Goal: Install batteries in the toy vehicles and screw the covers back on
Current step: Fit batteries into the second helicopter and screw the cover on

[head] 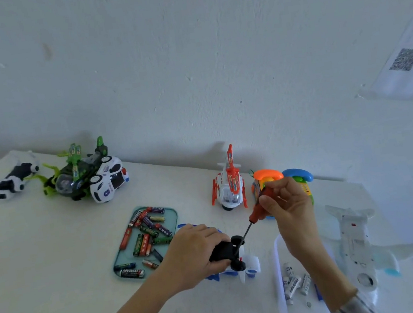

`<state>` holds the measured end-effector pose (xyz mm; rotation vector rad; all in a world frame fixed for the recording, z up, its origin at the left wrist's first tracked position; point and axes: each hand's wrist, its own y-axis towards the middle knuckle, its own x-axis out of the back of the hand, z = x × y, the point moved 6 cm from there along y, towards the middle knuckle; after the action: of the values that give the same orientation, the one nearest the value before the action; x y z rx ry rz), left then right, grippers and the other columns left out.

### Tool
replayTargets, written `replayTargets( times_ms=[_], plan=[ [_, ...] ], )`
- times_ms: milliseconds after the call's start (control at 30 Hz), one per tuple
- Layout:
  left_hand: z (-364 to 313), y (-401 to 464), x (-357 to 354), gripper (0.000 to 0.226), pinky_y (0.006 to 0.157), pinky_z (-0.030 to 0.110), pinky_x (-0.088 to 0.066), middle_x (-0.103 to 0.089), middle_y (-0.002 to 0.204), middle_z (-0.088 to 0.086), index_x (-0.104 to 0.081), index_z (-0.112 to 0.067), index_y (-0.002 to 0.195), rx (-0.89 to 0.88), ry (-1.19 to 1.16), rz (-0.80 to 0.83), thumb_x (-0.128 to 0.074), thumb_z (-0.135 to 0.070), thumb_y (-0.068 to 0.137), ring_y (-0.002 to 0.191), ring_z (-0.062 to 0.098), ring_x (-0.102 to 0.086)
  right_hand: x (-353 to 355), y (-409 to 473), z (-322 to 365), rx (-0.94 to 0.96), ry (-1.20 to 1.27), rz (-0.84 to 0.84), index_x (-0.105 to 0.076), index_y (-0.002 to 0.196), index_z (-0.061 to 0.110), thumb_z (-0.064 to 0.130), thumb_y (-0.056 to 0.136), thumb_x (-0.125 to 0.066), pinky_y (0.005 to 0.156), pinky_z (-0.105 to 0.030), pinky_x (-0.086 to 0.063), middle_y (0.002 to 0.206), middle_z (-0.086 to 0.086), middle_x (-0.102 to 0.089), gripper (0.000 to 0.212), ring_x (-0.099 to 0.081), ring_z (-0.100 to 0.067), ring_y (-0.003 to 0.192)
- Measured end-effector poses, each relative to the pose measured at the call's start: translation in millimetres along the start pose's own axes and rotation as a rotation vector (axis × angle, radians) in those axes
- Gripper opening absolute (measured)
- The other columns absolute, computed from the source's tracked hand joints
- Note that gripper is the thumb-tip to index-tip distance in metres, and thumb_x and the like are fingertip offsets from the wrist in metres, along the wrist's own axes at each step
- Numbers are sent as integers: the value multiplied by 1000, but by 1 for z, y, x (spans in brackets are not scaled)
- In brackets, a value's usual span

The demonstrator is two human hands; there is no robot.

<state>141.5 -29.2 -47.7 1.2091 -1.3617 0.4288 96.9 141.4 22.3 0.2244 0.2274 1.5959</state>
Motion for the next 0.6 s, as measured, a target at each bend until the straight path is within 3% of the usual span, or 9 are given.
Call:
replayTargets(
  times_ms=[167,267,333,500,600],
  plan=[
    [-1,0,-1,34,71,20,-39,-64,86,-20,-61,-37,103,6,-1,31,-54,-59,78,76,0,-55,-4,1,-5,-24,63,93,-50,98,3,-19,90,-40,64,-52,-55,87,-15,-68,25,-63,-33,63],
    [0,0,-1,33,71,21,-41,-65,87,-20,-61,-36,102,9,3,26,-54,-58,78,77,1,-56,-4,0,-1,-14,114,96,-52,88,8,4,86,-63,63,-46,-56,87,-5,-70,12,-65,-25,63],
    [1,0,-3,33,72,21,-42,-65,88,-21,-61,-37,102,17,0,31,-54,-58,78,78,0,-57,-2,1,0,-14,106,87,-49,83,6,20,77,-76,58,-39,-55,80,2,-68,31,-65,-27,58],
    [0,-1,-5,32,69,20,-43,-64,87,-23,-61,-37,102,42,32,22,-54,-59,79,76,-2,-56,4,1,2,34,95,93,-47,87,4,-19,85,-51,55,-30,-50,71,-15,-60,23,-62,-39,55],
    [-1,1,-5,34,65,21,-45,-65,83,-22,-62,-37,99,86,74,-18,-48,-60,79,71,-1,-57,2,0,5,37,75,149,-52,96,7,-19,89,-44,62,-29,-52,86,-16,-65,28,-63,-41,67]
  ],
)
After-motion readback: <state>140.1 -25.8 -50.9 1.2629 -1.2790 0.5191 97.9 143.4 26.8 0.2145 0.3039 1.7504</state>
